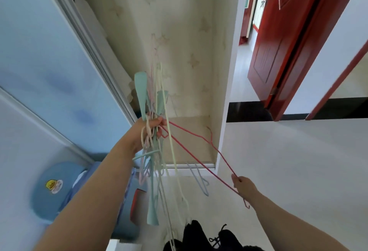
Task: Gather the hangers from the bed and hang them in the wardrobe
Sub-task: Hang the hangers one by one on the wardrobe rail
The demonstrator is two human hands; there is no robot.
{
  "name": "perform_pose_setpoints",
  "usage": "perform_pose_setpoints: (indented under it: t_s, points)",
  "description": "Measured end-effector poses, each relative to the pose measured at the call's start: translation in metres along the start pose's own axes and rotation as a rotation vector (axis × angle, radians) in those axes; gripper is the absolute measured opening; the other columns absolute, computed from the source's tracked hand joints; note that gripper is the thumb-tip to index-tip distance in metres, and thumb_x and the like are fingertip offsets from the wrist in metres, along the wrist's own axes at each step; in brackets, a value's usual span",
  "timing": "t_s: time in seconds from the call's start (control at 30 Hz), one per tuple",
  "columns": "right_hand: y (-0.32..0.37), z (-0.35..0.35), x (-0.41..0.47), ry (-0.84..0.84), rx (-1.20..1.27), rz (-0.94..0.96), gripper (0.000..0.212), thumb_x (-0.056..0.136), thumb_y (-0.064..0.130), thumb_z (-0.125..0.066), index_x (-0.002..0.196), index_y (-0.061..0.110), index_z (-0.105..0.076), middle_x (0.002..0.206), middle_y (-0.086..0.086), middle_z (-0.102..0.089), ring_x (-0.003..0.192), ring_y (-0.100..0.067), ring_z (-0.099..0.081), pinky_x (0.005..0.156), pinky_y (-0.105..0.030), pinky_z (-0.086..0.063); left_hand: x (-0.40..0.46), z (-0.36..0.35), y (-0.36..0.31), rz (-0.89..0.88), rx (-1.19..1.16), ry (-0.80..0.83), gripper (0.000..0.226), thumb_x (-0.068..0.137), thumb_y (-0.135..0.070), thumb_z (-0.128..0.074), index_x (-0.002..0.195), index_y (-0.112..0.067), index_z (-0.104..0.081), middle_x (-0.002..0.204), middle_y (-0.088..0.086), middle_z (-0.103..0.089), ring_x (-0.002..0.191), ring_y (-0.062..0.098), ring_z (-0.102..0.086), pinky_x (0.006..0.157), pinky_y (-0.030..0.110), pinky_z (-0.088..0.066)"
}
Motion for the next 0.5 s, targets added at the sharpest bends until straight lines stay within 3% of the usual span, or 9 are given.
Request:
perform_pose_setpoints:
  t_s: [0.07, 0.1, 0.17, 0.23, 0.37, 0.43, 0.5]
  points:
    - [0.008, 0.010, 0.006, -0.105, 0.032, 0.025, 0.049, 0.101, 0.041, -0.035, 0.061, 0.014, -0.041, 0.059, -0.001, -0.043, 0.057, -0.017, -0.041, 0.059, -0.031, -0.031, 0.005, 0.015, -0.004, 0.009, -0.004, -0.033, 0.049, 0.077, -0.028, -0.075, 0.110, 0.007, -0.065, 0.083, 0.015, -0.063, 0.058, 0.019, -0.054, 0.062, 0.032, -0.047]
    - [0.011, 0.010, 0.010, -0.131, 0.045, 0.032, 0.049, 0.101, 0.042, -0.034, 0.061, 0.014, -0.038, 0.058, 0.000, -0.039, 0.055, -0.016, -0.038, 0.057, -0.030, -0.029, 0.008, 0.021, -0.007, 0.004, -0.005, -0.051, 0.050, 0.076, -0.028, -0.076, 0.111, 0.006, -0.066, 0.092, 0.018, -0.063, 0.059, 0.019, -0.052, 0.059, 0.029, -0.047]
    - [0.018, 0.007, 0.013, -0.186, 0.072, 0.030, 0.049, 0.100, 0.043, -0.033, 0.062, 0.013, -0.035, 0.057, 0.000, -0.036, 0.054, -0.016, -0.035, 0.056, -0.029, -0.028, 0.017, 0.036, -0.015, 0.000, -0.011, -0.072, 0.028, 0.081, -0.020, -0.070, 0.100, 0.001, -0.071, 0.100, 0.018, -0.066, 0.058, 0.018, -0.050, 0.053, 0.024, -0.048]
    - [0.025, 0.004, 0.015, -0.271, 0.157, 0.001, 0.051, 0.099, 0.045, -0.035, 0.061, 0.012, -0.031, 0.055, 0.000, -0.031, 0.053, -0.017, -0.032, 0.055, -0.029, -0.025, 0.025, 0.048, -0.025, 0.009, 0.016, -0.074, 0.016, 0.089, -0.011, -0.060, 0.089, -0.007, -0.076, 0.097, 0.014, -0.069, 0.052, 0.015, -0.052, 0.048, 0.022, -0.049]
    - [0.048, -0.003, 0.016, -0.412, 0.284, -0.101, 0.056, 0.096, 0.054, -0.033, 0.060, 0.011, -0.027, 0.054, -0.003, -0.030, 0.054, -0.020, -0.032, 0.054, -0.028, -0.024, 0.046, 0.075, -0.043, 0.007, 0.090, -0.078, 0.029, 0.097, -0.013, -0.053, 0.119, 0.005, -0.059, 0.081, 0.006, -0.075, 0.048, 0.009, -0.051, 0.048, 0.019, -0.048]
    - [0.068, -0.007, 0.018, -0.473, 0.313, -0.125, 0.059, 0.096, 0.057, -0.027, 0.060, 0.010, -0.033, 0.057, -0.005, -0.038, 0.057, -0.022, -0.039, 0.054, -0.029, -0.029, 0.059, 0.086, -0.050, 0.005, 0.110, -0.066, 0.036, 0.098, -0.014, -0.050, 0.125, 0.010, -0.052, 0.069, -0.004, -0.073, 0.044, 0.007, -0.050, 0.048, 0.018, -0.048]
    - [0.092, -0.010, 0.021, -0.528, 0.326, -0.088, 0.056, 0.099, 0.052, -0.024, 0.072, 0.010, -0.050, 0.072, -0.007, -0.052, 0.070, -0.024, -0.048, 0.063, -0.032, -0.038, 0.071, 0.095, -0.054, 0.016, 0.121, -0.038, 0.040, 0.099, -0.016, -0.049, 0.126, 0.014, -0.049, 0.062, -0.006, -0.070, 0.040, 0.007, -0.050, 0.046, 0.019, -0.048]
Point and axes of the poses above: each hand's wrist, its own x-axis towards the middle knuckle, its own z-axis out of the back of the hand, y = z × x, the point moved 8 cm from there along x, towards the middle knuckle
